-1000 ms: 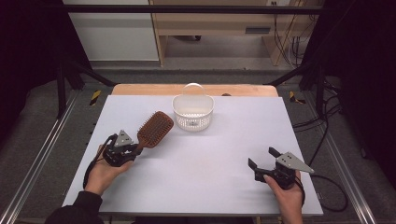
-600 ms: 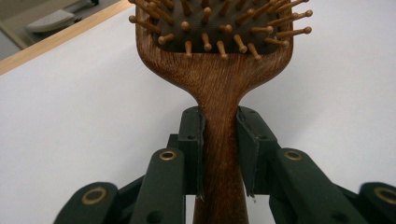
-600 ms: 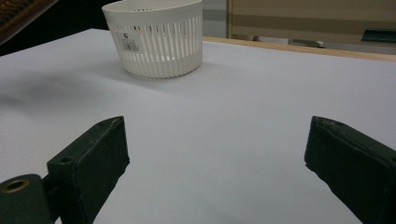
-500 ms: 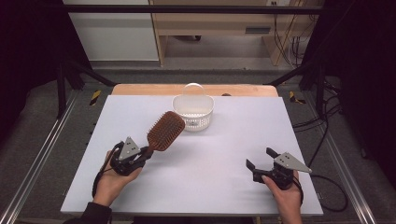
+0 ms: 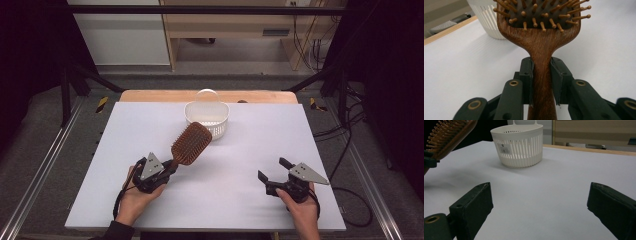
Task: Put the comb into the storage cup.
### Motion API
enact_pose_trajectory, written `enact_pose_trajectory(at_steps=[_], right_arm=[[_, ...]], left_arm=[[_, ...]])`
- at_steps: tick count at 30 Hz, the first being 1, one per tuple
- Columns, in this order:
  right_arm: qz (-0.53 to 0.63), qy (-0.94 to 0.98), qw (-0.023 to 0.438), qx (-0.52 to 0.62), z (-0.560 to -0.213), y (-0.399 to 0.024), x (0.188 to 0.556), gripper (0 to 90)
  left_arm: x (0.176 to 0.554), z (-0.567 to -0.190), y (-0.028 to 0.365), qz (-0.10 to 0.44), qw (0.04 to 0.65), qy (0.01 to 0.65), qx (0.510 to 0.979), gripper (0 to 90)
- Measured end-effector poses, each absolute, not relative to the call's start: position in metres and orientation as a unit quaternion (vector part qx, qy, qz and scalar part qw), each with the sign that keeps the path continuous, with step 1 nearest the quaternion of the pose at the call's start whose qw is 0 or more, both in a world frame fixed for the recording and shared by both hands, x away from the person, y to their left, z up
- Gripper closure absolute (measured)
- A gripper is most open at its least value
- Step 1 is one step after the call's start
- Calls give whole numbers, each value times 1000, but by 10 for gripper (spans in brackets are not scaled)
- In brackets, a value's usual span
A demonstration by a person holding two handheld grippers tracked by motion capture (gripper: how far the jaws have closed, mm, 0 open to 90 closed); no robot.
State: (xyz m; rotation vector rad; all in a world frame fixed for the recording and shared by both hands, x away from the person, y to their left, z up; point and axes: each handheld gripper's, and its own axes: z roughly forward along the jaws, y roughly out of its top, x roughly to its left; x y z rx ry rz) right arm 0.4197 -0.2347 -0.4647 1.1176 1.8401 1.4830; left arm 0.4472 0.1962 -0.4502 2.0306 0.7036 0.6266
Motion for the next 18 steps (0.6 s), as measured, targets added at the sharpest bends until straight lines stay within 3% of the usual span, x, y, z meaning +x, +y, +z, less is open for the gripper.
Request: enact_pose_trajectory(at_steps=[10, 18], right_arm=[[577, 660, 265, 401, -452, -223, 417, 60], [592, 670, 233, 383, -450, -191, 422, 54]], left_arm=[[438, -456, 188, 258, 450, 275, 809, 722], [435, -456, 185, 260, 463, 270, 803, 722]])
